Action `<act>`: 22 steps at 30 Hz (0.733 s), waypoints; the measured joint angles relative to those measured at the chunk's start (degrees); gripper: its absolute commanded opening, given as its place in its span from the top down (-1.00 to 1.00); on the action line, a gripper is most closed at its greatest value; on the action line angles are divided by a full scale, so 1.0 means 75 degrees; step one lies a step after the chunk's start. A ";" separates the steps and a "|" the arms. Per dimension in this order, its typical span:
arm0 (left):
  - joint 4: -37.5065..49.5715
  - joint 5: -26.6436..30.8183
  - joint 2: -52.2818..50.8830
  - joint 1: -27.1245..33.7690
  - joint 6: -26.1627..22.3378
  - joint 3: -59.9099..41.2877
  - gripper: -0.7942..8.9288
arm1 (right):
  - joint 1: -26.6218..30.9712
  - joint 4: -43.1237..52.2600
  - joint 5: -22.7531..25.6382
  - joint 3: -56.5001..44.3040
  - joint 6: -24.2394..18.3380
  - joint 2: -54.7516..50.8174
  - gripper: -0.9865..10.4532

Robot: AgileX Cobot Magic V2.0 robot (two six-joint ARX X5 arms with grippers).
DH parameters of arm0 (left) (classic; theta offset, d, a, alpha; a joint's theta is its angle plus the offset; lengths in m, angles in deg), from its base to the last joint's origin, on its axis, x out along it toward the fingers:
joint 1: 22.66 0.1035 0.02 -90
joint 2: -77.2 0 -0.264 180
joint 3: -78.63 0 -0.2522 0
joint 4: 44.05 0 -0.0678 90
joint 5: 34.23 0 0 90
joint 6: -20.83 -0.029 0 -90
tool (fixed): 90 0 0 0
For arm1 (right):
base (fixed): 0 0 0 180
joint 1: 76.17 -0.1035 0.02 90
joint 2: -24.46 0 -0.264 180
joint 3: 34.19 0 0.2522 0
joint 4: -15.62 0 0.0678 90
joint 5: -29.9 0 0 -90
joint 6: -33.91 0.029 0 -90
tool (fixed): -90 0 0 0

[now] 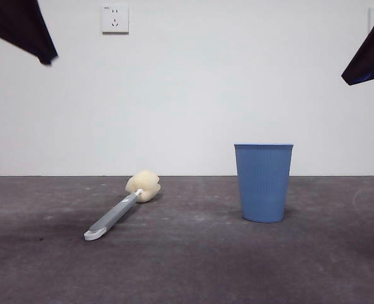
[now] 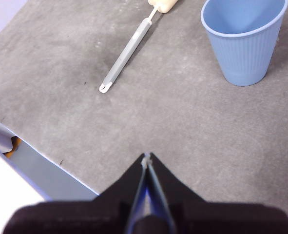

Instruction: Pick up the cup brush,pick up the cup,insert the brush into the cup,clean the cup,put the cup brush back,put the cup back to the fixed position on the table

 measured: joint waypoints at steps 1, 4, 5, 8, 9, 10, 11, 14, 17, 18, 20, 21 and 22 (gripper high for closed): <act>0.0370 0.0032 -0.0259 0.0306 -0.0335 -0.0006 0.84 | 0.0000 0.0000 0.0000 0.0000 0.0000 0.0000 0.83; 0.1923 -0.0017 -0.1300 0.1425 -0.1070 -0.0283 0.84 | 0.0000 -0.0041 0.0000 0.0000 0.0000 0.0000 0.83; 0.2486 -0.0012 -0.1734 0.1906 -0.1174 -0.0513 0.84 | 0.0000 -0.0047 0.0000 0.0000 0.0000 0.0000 0.83; 0.3835 0.0093 -0.3022 0.3235 -0.1309 -0.1556 0.84 | 0.0003 -0.0047 0.0000 0.0000 0.0000 0.0000 0.83; 0.4100 0.0172 -0.3389 0.3509 -0.1323 -0.1894 0.84 | 0.0003 -0.0047 0.0000 0.0000 0.0000 0.0000 0.83; 0.4371 0.0280 -0.3794 0.3765 -0.1335 -0.2323 0.84 | 0.0003 -0.0047 0.0000 0.0000 0.0000 0.0000 0.83; 0.4438 0.0332 -0.3993 0.3873 -0.1338 -0.2573 0.84 | 0.0003 -0.0047 0.0000 0.0000 0.0000 0.0000 0.83; 0.4462 0.0423 -0.4625 0.4112 -0.1358 -0.3500 0.84 | 0.0003 -0.0047 0.0000 0.0000 0.0000 0.0000 0.83; 0.4421 0.0428 -0.5237 0.4226 -0.1306 -0.4401 0.84 | 0.0003 -0.0047 0.0000 0.0000 0.0000 0.0000 0.83; 0.4415 0.0428 -0.5412 0.4252 -0.1288 -0.4639 0.84 | 0.0003 -0.0050 0.0003 0.0000 0.0000 0.0000 0.83; 0.4415 0.0428 -0.5773 0.4281 -0.1180 -0.5120 0.84 | 0.0003 -0.0050 0.0000 0.0000 0.0000 0.0000 0.83; 0.4418 0.0428 -0.5925 0.4299 -0.1128 -0.5330 0.84 | 0.0003 -0.0050 0.0000 0.0000 0.0000 0.0000 0.83; 0.4418 0.0428 -0.6047 0.4304 -0.1058 -0.5523 0.84 | 0.0003 -0.0047 0.0000 0.0000 0.0000 0.0000 0.83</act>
